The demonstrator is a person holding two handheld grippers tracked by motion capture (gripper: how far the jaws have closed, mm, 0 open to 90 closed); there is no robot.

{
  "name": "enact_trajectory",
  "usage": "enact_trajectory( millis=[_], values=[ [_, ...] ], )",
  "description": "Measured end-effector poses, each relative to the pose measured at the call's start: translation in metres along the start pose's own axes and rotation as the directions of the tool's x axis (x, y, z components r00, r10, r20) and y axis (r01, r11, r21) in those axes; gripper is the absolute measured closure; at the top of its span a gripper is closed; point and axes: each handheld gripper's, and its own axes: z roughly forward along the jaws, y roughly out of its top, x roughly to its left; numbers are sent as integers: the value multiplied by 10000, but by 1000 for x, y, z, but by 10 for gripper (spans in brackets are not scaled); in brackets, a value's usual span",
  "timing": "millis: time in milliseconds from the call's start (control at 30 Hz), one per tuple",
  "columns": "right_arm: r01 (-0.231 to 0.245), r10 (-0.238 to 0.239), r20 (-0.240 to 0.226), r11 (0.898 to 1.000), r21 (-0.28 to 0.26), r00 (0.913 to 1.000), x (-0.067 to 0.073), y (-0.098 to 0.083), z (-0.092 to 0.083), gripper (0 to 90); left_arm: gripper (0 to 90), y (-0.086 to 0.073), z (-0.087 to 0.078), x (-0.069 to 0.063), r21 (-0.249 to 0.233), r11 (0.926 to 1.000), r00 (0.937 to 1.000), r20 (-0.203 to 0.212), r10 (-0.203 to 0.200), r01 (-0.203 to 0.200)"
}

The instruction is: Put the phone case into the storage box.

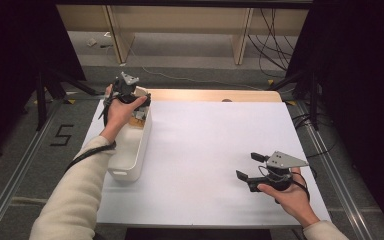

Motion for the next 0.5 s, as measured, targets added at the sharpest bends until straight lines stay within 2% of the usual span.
enact_trajectory(
  millis=[500],
  values=[
    [9,-9,1,10000,35,10000,0,0,0,161,102,-3,2,1,108,9999,10000,16,-7,7]
  ],
)
